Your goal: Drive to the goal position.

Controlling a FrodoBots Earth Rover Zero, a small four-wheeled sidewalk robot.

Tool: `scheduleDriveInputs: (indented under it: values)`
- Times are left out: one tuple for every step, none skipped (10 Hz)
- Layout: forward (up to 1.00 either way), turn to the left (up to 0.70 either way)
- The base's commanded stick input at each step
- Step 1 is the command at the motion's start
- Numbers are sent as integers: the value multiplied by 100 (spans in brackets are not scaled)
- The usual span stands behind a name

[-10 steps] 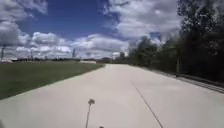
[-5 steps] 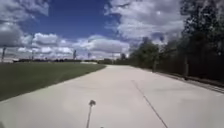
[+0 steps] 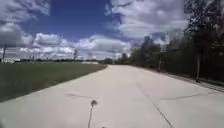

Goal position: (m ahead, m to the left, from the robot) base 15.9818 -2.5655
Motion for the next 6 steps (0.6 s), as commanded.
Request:
scheduleDriveInputs:
  values:
    - [100,0]
    - [100,0]
    - [100,0]
    - [100,0]
    - [100,0]
    - [100,0]
